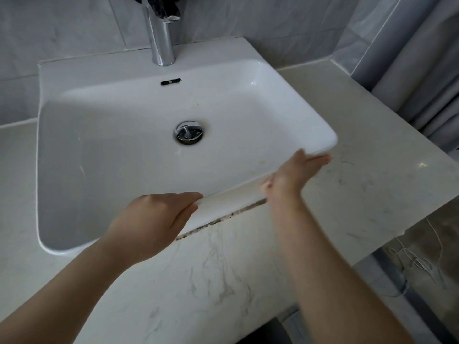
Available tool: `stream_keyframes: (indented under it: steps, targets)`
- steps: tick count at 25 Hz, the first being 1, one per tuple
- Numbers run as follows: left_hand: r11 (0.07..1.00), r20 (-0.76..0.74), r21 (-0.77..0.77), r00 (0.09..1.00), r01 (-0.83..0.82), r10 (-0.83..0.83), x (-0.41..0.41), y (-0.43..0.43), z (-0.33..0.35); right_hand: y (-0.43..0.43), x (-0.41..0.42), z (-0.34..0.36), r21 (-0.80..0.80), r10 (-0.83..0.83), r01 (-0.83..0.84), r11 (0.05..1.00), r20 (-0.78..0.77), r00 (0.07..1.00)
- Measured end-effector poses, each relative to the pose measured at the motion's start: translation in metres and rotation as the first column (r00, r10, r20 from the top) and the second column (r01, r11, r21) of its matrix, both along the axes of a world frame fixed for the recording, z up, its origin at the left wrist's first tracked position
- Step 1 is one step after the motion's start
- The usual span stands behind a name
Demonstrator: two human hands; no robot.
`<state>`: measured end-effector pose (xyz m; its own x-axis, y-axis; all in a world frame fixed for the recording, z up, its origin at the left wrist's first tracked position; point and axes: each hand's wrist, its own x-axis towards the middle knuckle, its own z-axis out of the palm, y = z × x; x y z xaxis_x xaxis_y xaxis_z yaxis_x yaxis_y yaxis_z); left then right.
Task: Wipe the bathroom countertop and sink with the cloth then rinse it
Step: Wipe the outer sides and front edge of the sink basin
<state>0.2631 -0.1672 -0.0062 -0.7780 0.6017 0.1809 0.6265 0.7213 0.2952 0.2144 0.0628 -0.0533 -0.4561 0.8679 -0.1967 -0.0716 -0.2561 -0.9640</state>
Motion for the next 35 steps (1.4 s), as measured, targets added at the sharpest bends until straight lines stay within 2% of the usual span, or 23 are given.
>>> stream_keyframes:
  steps: [2,4,7,9,11,13,14,16,17,20,22,24,26,28,30,33,35]
  targets:
    - [1.000,-0.021,0.013,1.000,0.006,-0.006,0.000,0.000,-0.003,0.029,-0.012,-0.006,-0.034,-0.055,0.053,0.998,-0.063,0.996]
    - [1.000,-0.014,0.022,1.000,-0.001,0.001,0.000,0.004,-0.005,0.013,-0.006,0.001,-0.060,-0.041,0.038,0.997,-0.065,0.997]
    - [0.999,-0.005,0.044,1.000,-0.004,0.005,-0.001,0.008,-0.001,-0.053,0.017,0.011,-0.048,0.070,-0.068,0.997,0.046,0.996]
    - [0.998,0.003,0.055,1.000,-0.022,0.022,0.001,0.009,0.000,-0.072,0.023,0.010,-0.078,0.053,-0.047,0.996,0.076,0.996]
    - [0.998,-0.006,0.057,0.999,-0.042,0.042,0.004,0.009,-0.001,-0.044,0.010,0.007,-0.052,-0.067,0.067,0.996,-0.003,0.998]
    - [0.996,-0.014,0.064,0.998,-0.064,0.065,0.005,0.011,-0.001,0.007,-0.004,0.005,0.005,-0.104,0.104,0.995,-0.029,0.994]
    - [0.995,-0.022,0.068,0.997,-0.072,0.074,0.006,0.011,-0.001,0.029,-0.011,0.003,-0.011,-0.085,0.085,0.996,-0.033,0.996]
    - [0.994,-0.027,0.073,0.996,-0.083,0.086,0.006,0.011,-0.001,0.044,-0.014,0.003,-0.141,-0.077,0.069,0.988,-0.045,0.996]
    - [0.994,-0.018,0.073,0.996,-0.087,0.088,0.006,0.011,-0.002,0.036,-0.013,0.003,-0.150,-0.065,0.058,0.987,-0.045,0.997]
    - [0.994,0.028,0.036,0.995,-0.100,0.099,0.007,0.009,-0.003,-0.037,0.010,0.006,-0.046,-0.029,0.032,0.998,0.060,0.998]
    - [0.994,0.003,0.001,0.994,-0.113,0.113,0.012,0.001,-0.002,-0.103,0.033,0.008,-0.091,0.085,-0.081,0.993,0.046,0.995]
    - [0.994,-0.021,-0.021,0.994,-0.108,0.107,0.018,-0.015,0.000,-0.131,0.041,0.006,-0.130,0.182,-0.180,0.975,0.004,0.983]
    - [0.996,-0.007,-0.023,0.996,-0.089,0.089,0.021,-0.032,0.003,-0.106,0.031,-0.003,-0.051,0.060,-0.057,0.997,0.063,0.996]
    - [0.999,0.048,-0.004,0.998,-0.048,0.048,0.017,-0.043,0.006,-0.062,0.008,-0.005,-0.152,-0.024,0.037,0.988,0.091,0.996]
    - [1.000,0.109,0.004,0.994,-0.013,0.013,0.009,-0.045,0.006,-0.036,0.004,0.005,-0.204,-0.106,0.109,0.973,0.026,0.994]
    - [0.999,0.200,0.048,0.979,0.023,-0.033,0.001,-0.046,0.003,-0.091,0.026,0.020,-0.057,-0.141,0.139,0.989,-0.037,0.989]
    - [0.997,0.182,0.069,0.982,0.041,-0.053,-0.003,-0.048,0.001,-0.140,0.036,0.018,-0.097,-0.063,0.056,0.994,-0.072,0.995]
